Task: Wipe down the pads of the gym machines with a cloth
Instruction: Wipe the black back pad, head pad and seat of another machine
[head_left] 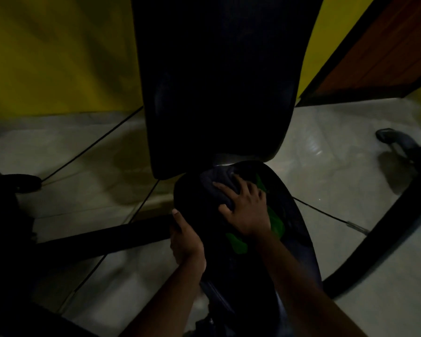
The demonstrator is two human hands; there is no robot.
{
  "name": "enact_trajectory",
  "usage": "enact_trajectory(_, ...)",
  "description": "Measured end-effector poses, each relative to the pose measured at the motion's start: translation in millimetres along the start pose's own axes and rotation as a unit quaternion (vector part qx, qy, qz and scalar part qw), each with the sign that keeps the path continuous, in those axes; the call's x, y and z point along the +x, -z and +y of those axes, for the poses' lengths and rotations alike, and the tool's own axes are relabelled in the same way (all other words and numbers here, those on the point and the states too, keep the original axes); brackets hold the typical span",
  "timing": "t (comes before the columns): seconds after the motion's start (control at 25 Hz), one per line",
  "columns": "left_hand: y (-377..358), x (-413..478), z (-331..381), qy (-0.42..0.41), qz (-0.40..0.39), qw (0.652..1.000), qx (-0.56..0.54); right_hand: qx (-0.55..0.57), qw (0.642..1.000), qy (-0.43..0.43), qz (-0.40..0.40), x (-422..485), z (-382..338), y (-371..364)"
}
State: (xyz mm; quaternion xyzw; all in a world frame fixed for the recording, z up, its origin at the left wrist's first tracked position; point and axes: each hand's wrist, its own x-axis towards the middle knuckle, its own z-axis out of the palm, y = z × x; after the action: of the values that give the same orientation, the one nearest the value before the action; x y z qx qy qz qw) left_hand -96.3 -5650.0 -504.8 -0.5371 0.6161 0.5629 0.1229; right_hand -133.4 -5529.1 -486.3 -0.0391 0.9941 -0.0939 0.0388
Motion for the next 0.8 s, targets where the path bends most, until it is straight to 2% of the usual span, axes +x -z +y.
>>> enact_trajectory(0.12, 0, 0, 2, 0.016, -0.039, 0.999, -0.034, -0.014, 1.0, 0.012, 0.019, -34, -18, 3)
enact_trajectory(0.24, 17, -9, 11, 0.086, -0.17, 0.972, -0.137, -0.012, 1.0, 0.022, -0.014, -73, -41, 10)
enact_trajectory(0.32, 42, -32, 20, 0.113, -0.228, 0.956, -0.147, 0.002, 0.999, 0.031, -0.04, -95, -53, 18)
enact_trajectory(0.48, 93, -71, 21, 0.057, -0.229, 0.967, -0.091, 0.103, 0.99, -0.012, -0.094, -112, -72, 56)
enact_trajectory(0.64, 142, -92, 9, 0.006, -0.232, 0.963, -0.134, 0.201, 0.977, -0.055, -0.052, -135, -106, 97)
enact_trajectory(0.8, 223, -142, 0, -0.052, -0.216, 0.963, -0.154, 0.308, 0.951, -0.022, -0.027, -189, -155, 137)
